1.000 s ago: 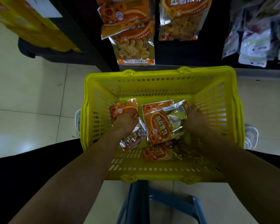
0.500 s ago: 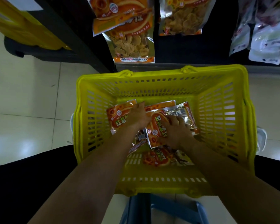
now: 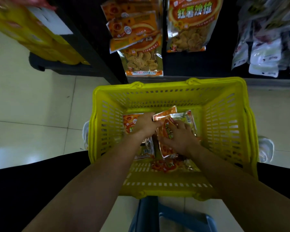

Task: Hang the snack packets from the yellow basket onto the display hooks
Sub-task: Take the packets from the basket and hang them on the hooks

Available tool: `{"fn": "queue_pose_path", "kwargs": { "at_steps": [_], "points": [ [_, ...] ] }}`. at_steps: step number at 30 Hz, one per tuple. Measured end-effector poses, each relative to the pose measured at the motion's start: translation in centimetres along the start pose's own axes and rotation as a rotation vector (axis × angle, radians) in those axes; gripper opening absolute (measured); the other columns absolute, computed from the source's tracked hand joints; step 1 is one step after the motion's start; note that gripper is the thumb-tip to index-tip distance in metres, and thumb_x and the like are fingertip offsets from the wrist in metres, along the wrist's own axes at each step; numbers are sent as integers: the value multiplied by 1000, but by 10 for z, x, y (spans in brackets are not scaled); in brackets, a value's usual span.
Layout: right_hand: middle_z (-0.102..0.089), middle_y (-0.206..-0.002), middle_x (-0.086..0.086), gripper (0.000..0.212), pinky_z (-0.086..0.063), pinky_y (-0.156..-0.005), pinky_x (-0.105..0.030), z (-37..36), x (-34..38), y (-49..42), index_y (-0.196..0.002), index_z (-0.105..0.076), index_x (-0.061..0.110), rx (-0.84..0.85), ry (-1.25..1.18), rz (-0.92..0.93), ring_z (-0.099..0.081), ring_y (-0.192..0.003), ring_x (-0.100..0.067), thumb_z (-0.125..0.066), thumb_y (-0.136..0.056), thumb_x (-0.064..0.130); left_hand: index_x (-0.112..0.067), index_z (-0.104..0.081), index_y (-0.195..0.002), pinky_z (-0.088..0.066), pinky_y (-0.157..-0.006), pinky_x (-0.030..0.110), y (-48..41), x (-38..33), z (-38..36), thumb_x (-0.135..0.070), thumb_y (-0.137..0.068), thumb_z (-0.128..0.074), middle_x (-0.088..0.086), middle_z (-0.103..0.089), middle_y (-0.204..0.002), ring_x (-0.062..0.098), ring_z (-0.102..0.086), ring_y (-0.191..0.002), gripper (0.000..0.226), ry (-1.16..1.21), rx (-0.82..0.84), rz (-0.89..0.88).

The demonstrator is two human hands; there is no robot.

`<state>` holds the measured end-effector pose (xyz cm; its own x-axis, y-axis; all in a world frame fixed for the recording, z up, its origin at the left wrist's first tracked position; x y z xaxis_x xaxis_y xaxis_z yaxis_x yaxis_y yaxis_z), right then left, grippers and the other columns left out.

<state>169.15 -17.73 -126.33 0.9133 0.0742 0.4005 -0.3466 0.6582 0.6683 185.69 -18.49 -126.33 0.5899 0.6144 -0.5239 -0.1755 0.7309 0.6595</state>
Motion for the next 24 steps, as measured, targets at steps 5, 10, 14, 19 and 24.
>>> {"fn": "queue_pose_path", "kwargs": {
  "at_steps": [5, 10, 14, 19, 24],
  "points": [
    [-65, -118, -4, 56, -49, -79, -34, 49, 38, 36, -121, -63, 22, -96, -183, 181, -63, -103, -24, -67, -81, 61, -13, -65, -86, -57, -58, 27, 51, -48, 40, -27, -92, -70, 6, -67, -72, 16, -65, -56, 16, 198, -1, -51],
    [-69, -86, 5, 23, -40, -55, -24, 95, 62, 79, -95, -63, 26, -184, -243, 229, -59, -69, -11, -71, -85, 44, -13, -63, -83, -61, -57, 27, 98, -87, 75, -21, -95, -68, 11, -67, -71, 10, -67, -52, 14, 276, 16, -90],
    [-66, -77, -6, 20, -33, -51, -28, 131, 88, 115, -76, -54, 21, -257, -133, 258, -60, -74, -26, -66, -87, 33, -10, -62, -89, -54, -50, 20, 137, -115, 101, -22, -96, -66, 14, -72, -82, 13, -70, -58, 14, 296, -7, -146],
    [-70, -96, -16, 9, -41, -72, -31, 186, 109, 167, -90, -64, 18, -267, 83, 380, -62, -97, -36, -55, -89, 20, -8, -62, -96, -53, -50, 22, 189, -150, 128, -23, -96, -65, 15, -74, -91, 22, -69, -66, 16, 355, -31, -205],
    [-70, -80, -4, 19, -41, -64, -30, 244, 117, 206, -71, -59, 24, -364, 117, 445, -66, -83, -27, -56, -90, 21, -20, -70, -92, -51, -60, 21, 230, -171, 164, -45, -85, -75, -4, -76, -91, 11, -74, -78, 26, 250, -45, -382]
  ]
}}
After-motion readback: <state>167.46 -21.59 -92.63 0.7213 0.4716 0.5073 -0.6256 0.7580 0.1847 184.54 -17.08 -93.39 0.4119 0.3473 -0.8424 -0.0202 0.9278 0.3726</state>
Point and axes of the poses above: each hand's wrist, its own y-axis away from the middle knuckle, its own z-axis out of the back of the hand, x = y × z, the point moved 3 cm from there along -y, towards the middle knuckle
